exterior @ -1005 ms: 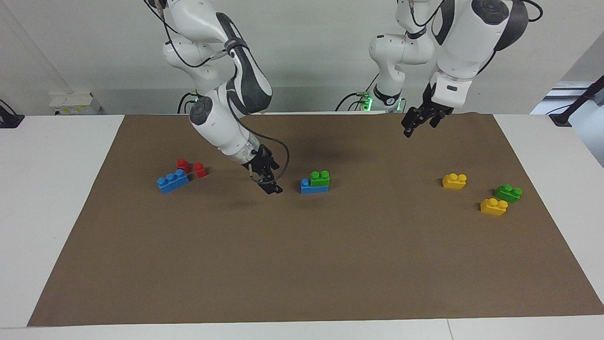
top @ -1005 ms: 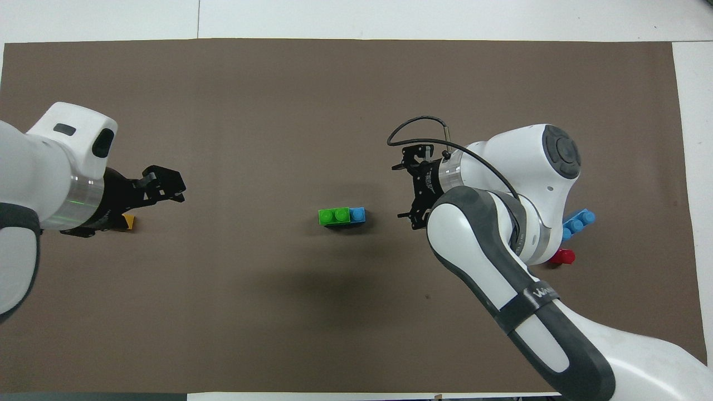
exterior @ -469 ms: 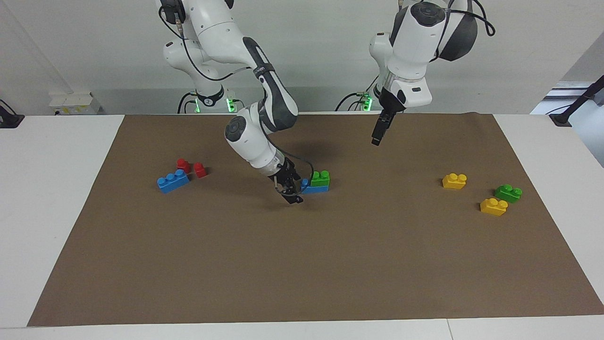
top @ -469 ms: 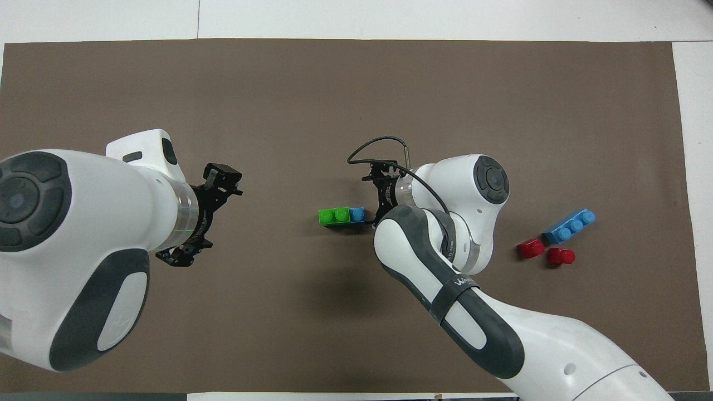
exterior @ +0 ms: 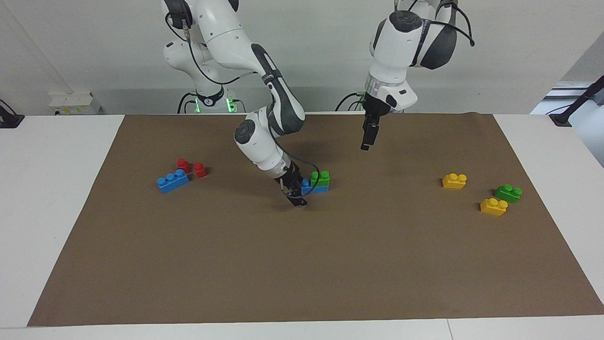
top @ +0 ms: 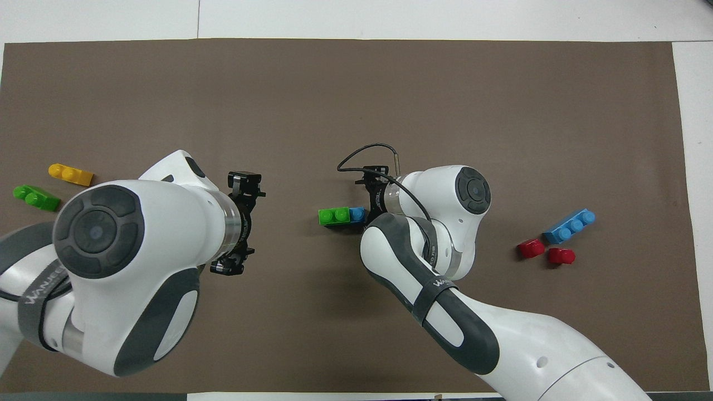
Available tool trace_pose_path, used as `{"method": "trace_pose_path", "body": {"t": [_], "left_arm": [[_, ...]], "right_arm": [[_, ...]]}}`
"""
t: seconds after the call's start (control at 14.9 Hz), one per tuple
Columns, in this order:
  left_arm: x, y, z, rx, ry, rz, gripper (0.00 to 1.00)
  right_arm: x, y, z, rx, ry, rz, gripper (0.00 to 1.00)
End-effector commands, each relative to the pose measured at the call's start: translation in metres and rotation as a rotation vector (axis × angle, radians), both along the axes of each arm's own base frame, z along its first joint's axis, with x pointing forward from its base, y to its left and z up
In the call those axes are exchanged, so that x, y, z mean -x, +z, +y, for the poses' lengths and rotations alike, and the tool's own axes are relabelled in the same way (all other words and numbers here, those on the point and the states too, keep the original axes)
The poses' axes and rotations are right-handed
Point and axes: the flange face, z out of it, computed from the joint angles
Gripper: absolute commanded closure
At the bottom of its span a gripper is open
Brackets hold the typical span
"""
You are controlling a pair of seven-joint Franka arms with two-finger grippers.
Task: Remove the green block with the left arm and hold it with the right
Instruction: 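Grasp the blue brick with the right gripper while the left gripper approaches, then close the left gripper on the green brick beside the right gripper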
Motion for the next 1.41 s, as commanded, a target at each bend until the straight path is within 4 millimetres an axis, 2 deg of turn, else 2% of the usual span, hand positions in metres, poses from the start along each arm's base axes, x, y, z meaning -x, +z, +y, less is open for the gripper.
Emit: {"method": "trace_pose_path", "body": {"t": [0.0,0.07,0.2,0.27,0.4,0.6,0.8,1.07,1.34], "left_arm": [[0.001,-0.029,-0.023,0.013,0.108,0.007,0.00],[0.000,-0.037,-0.030,0.016,0.136,0.010,0.00],[0.000,-0.052,-0.043,0.019,0.187,0.022,0.00],[0.001,-0.062,-0.052,0.019,0.212,0.029,0.00],[0.005,-0.083,-0.072,0.024,0.248,0.036,0.00],[-0.003,-0.106,-0.081,0.030,0.305,0.041,0.00],[0.000,-0.109,-0.087,0.033,0.335,0.045,0.00],[0.003,-0.128,-0.099,0.036,0.391,0.052,0.00],[-0.004,-0.135,-0.102,0.049,0.414,0.033,0.00]], "right_arm": [[0.000,0.001,0.001,-0.013,-0.030,-0.005,0.17],[0.000,0.001,0.002,-0.013,-0.027,-0.006,0.38],[0.000,0.002,0.002,-0.013,-0.026,-0.008,0.90],[0.000,0.002,0.002,-0.013,-0.025,-0.009,1.00],[0.000,0.002,0.002,-0.013,-0.025,-0.009,1.00],[0.000,0.001,0.002,-0.014,-0.026,-0.009,1.00],[0.000,0.000,0.001,-0.027,-0.042,-0.001,1.00],[-0.001,0.000,-0.001,-0.049,-0.074,0.013,1.00],[-0.001,-0.001,-0.003,-0.049,-0.085,0.020,1.00]]}}
